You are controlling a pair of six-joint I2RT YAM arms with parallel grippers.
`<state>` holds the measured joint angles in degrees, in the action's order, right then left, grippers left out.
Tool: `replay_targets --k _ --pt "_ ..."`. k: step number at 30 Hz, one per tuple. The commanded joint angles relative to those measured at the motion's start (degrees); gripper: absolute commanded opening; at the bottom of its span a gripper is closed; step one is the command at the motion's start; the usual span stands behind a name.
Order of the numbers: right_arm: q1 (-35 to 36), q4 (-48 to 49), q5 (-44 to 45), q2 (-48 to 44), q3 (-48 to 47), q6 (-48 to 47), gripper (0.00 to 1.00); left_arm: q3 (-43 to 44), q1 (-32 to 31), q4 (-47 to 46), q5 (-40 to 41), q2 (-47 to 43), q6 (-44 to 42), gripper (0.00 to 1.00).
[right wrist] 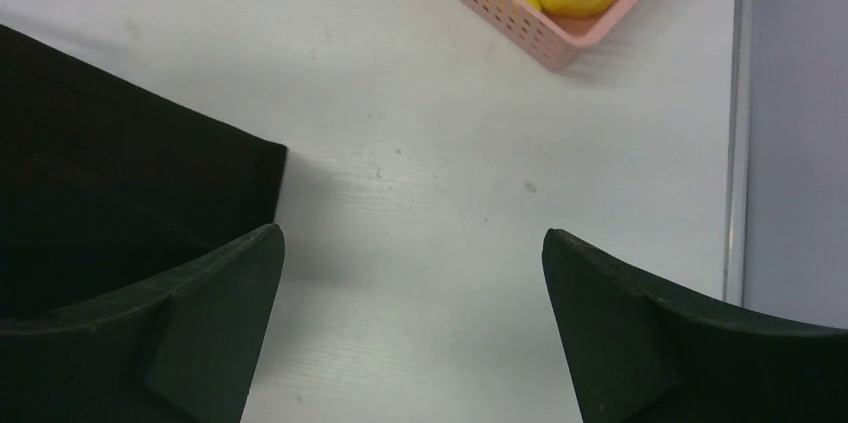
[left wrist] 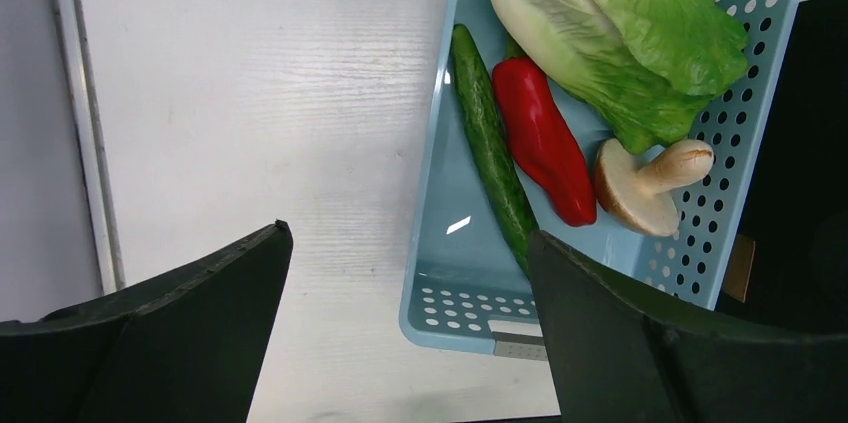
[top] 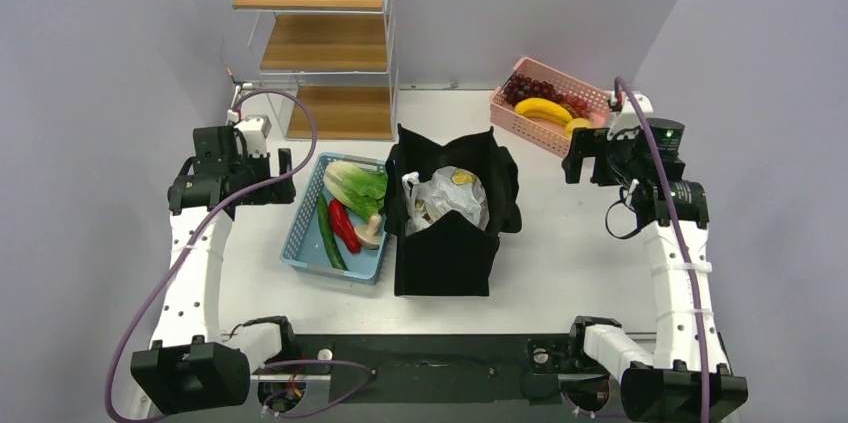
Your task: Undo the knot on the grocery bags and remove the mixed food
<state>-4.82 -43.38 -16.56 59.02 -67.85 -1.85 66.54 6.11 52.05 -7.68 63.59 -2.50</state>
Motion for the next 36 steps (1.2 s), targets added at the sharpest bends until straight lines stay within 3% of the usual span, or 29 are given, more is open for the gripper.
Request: replay_targets --k 1,10,13,18,20,22,24,25,28,31,36 --pt "2.14 -0.67 -7.12 -1.33 -8.9 6.9 0.97 7.4 -0.3 -1.38 -1.17 1.53 -3.66 0.87" --pt "17.65 -6.56 -7.68 1.97 -16.08 12.55 0.94 17.14 -5.04 -0.86 -5.73 3.94 -12.26 0.87" --pt "24.01 -9.93 -4.54 4.93 -15.86 9.0 0.92 19.69 -10.74 -0.2 -6.44 4.24 -16.4 0.87" --pt "26.55 -15.47 -3.34 9.36 -13.72 4.79 0.84 27.98 -23.24 2.35 -5.97 6.43 -19.36 0.87" --pt "26.56 -16.23 -3.0 10.09 -12.37 4.85 0.76 30.67 -28.67 2.3 -7.45 7.17 -20.43 0.87" --pt "26.57 -16.52 -4.21 10.6 -11.34 5.22 0.62 32.26 -34.0 1.53 -9.7 7.92 -22.01 0.87" --pt "26.61 -16.52 -7.63 10.94 -10.66 6.12 0.39 32.75 -39.39 -0.26 -10.42 9.09 -23.16 0.87" --pt "26.61 -16.51 -8.63 11.11 -10.56 6.74 0.33 33.05 -42.86 -0.8 -10.55 10.3 -24.3 0.86" --pt "26.65 -16.52 -12.2 11.75 -10.48 7.62 0.03 34.27 -49.12 -2.76 -10.55 14.12 -27.52 0.85" --pt "26.67 -16.5 -13.4 11.74 -10.67 7.98 0.0 37.37 -54.2 -4.19 -11.14 20.13 -28.86 0.83" --pt "26.62 -16.3 -15.9 10.96 -10.75 8.31 0.0 37.36 -55.72 -6.07 -10.78 27.23 -33.05 0.8"
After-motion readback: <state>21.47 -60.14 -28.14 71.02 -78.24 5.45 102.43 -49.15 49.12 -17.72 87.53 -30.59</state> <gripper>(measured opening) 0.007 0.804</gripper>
